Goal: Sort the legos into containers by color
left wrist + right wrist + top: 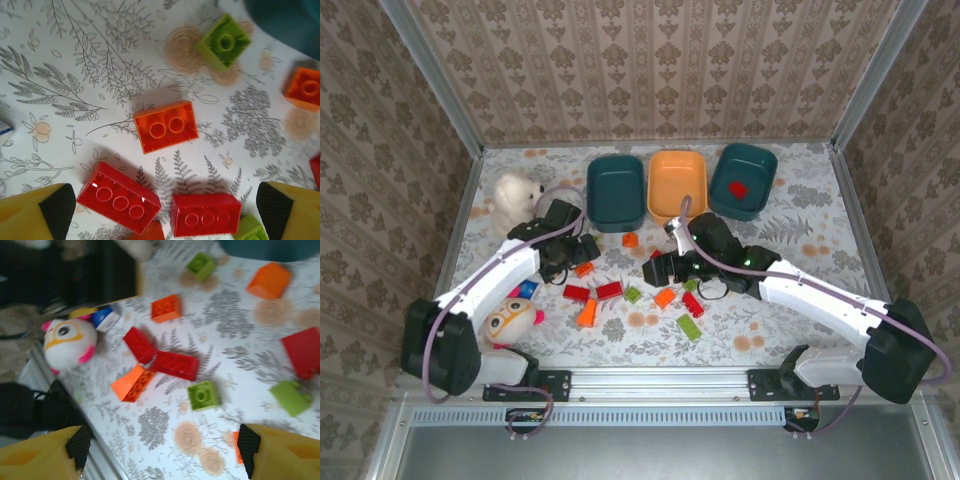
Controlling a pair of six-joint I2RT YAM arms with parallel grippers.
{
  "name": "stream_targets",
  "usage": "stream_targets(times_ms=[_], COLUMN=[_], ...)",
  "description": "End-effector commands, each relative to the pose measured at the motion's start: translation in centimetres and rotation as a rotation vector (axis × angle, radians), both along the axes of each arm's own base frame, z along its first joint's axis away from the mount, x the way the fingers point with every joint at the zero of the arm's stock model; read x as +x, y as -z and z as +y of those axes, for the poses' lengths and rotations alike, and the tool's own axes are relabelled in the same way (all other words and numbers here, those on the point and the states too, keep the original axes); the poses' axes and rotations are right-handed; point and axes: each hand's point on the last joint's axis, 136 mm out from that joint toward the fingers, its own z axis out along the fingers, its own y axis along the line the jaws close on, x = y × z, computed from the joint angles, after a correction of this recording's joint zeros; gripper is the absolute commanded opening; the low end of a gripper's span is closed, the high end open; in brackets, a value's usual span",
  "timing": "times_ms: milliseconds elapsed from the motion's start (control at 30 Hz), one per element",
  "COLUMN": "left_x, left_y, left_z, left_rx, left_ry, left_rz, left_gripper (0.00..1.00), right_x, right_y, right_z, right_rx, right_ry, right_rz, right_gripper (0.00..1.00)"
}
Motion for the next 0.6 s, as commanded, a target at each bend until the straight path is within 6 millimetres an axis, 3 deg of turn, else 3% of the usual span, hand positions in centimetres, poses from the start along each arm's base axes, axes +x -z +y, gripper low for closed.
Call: stream_targets(times_ms=[0, 100, 400, 567], left_x=[1.9, 3.0, 3.9, 3.0], left_y=[1.0, 2.0, 5.1, 6.7], left_z=[-0.5, -0.5, -0.6, -0.2], left_rx=[-0.074, -0.05, 0.0, 0.038], left_ry=[-0.151, -0.168, -0.187, -0.207], left_rz=[0.021, 0.048, 0.134, 0.21], left_gripper=[0.95, 0.94, 0.87, 0.85], right_x=[-0.8, -0.4, 0.2, 0.5], right_y=[-2.4, -2.3, -2.3, -2.2], right_z=[1.4, 1.4, 1.5, 1.5], right_rx=[0.098, 0.097, 0.068, 0.05], right_ry=[-0.091, -0.072, -0.062, -0.06], right_rz=[-0.129, -0.152, -0.155, -0.154], right_gripper=[0.82, 0.82, 0.83, 0.84])
